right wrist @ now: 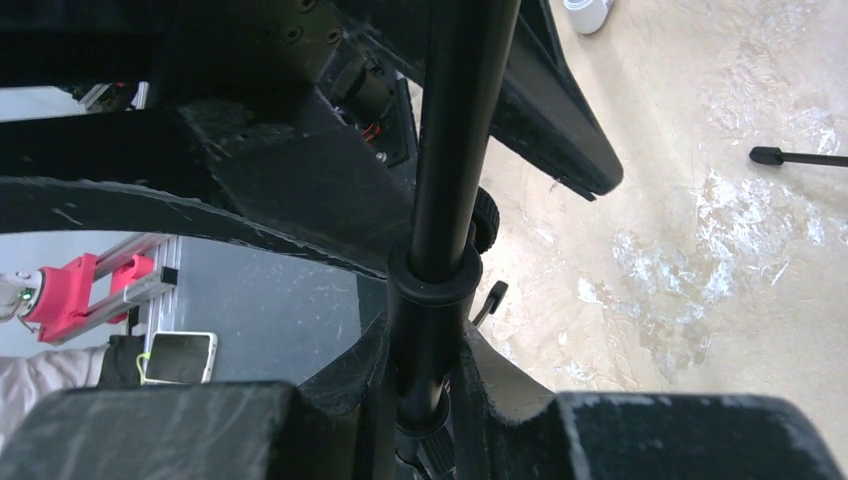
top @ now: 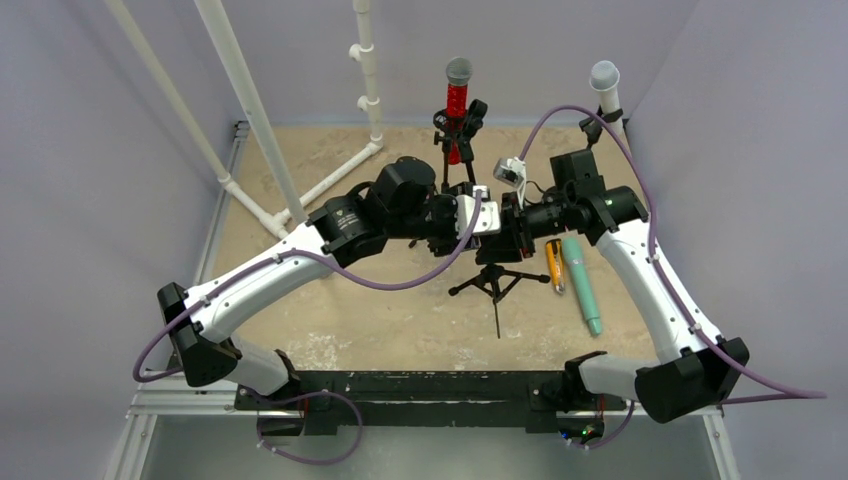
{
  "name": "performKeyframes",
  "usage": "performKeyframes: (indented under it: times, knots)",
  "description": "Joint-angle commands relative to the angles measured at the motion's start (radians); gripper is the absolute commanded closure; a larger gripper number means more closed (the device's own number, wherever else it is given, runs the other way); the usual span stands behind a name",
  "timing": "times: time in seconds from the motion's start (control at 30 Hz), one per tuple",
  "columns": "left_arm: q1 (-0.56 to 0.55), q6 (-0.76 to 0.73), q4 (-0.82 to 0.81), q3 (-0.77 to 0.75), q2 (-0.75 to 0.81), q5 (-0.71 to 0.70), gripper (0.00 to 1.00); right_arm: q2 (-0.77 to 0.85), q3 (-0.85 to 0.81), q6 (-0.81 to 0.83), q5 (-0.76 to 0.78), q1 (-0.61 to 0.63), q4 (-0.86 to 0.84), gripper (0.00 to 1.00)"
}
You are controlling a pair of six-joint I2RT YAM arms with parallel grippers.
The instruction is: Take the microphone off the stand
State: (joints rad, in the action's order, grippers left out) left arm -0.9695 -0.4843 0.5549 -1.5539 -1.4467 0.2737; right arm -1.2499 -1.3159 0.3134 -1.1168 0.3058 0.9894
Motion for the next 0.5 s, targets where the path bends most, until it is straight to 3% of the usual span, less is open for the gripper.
performKeyframes:
  times: [0.0,0.13,0.27,0.47]
  knots:
    - [-0.014,-0.071,-0.027,-0.042,0.0,-0.059,0.51,0.026,-0.005,-0.018,-0.061,-0.004,-0.041,1.0]
    - [-0.015,-0.071,-0.027,-0.03,0.006,-0.057,0.67,0.027,-0.001,-0.016,-0.062,-0.004,-0.042,1.0]
    - [-0.014,-0.047,-0.011,-0.034,0.005,0.002,1.0,0.03,0.001,0.009,-0.054,-0.004,-0.034,1.0]
    - [0.049,0.052,0.11,-0.104,-0.01,0.305,1.0,0.037,-0.027,0.128,0.005,-0.004,0.038,1.0]
